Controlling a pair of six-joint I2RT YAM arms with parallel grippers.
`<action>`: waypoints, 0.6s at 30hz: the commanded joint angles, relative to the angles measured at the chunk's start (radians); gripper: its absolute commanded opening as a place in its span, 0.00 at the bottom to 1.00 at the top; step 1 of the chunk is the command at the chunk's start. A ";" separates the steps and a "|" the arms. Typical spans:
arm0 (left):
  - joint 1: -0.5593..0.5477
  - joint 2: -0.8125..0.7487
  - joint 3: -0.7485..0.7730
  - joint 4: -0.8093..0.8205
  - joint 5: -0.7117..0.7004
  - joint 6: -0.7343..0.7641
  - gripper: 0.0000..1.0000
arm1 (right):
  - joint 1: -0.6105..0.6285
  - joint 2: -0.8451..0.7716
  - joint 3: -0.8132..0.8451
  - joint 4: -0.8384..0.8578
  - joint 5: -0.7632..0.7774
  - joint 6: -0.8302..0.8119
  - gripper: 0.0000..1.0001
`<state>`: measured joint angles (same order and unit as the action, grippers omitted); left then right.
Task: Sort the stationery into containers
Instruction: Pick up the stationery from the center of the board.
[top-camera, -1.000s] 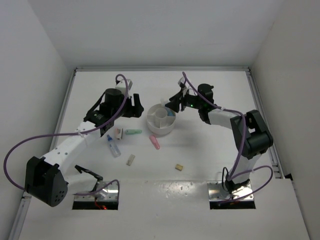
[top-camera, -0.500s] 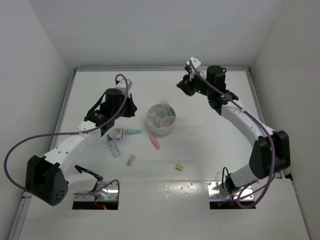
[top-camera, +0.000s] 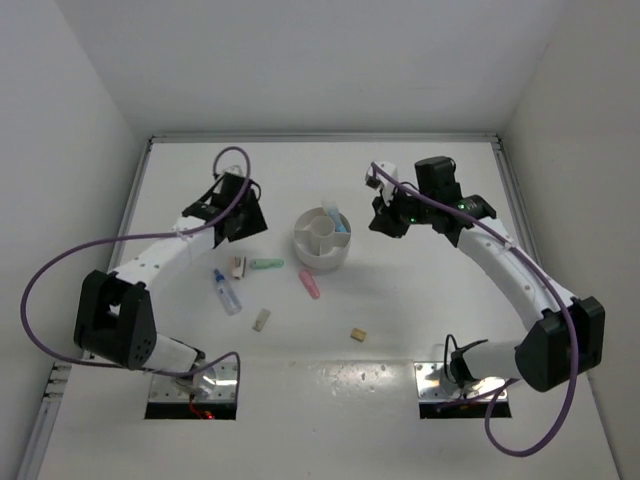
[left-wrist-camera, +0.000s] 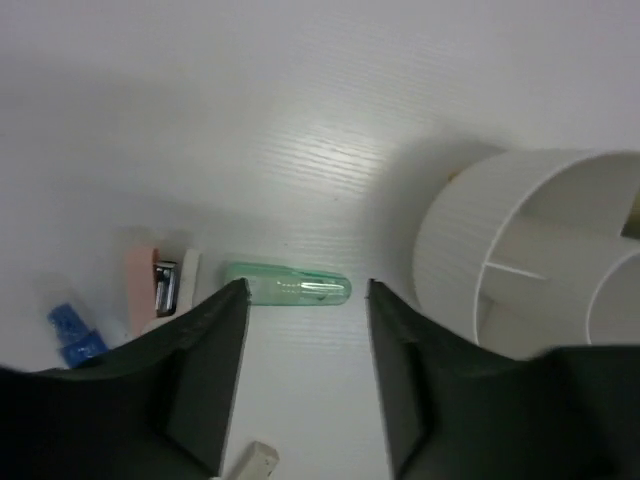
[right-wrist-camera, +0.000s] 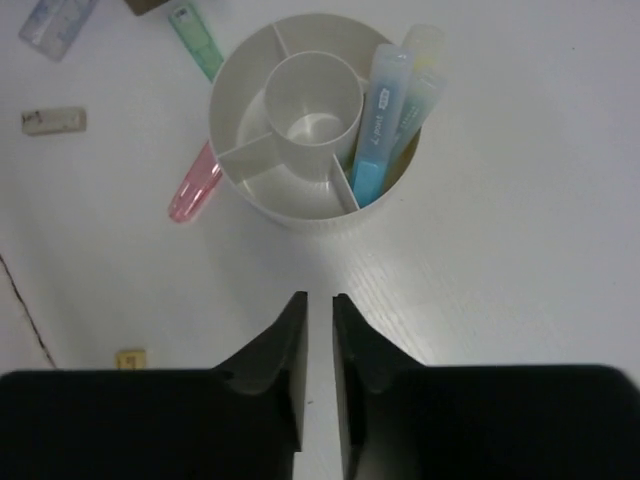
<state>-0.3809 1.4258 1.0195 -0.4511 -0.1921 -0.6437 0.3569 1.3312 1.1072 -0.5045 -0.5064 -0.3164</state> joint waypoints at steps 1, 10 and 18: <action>0.097 -0.018 0.047 -0.147 -0.005 -0.290 0.52 | 0.004 0.002 0.003 -0.006 -0.043 -0.015 0.08; 0.010 -0.099 -0.153 -0.046 -0.084 -0.940 0.65 | 0.004 -0.029 -0.032 0.050 -0.030 0.027 0.11; -0.093 0.039 -0.099 -0.046 -0.135 -1.155 0.67 | 0.004 -0.049 -0.041 0.050 -0.030 0.027 0.12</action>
<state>-0.4759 1.4090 0.8833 -0.5049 -0.2825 -1.6535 0.3569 1.3273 1.0786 -0.4942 -0.5247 -0.3046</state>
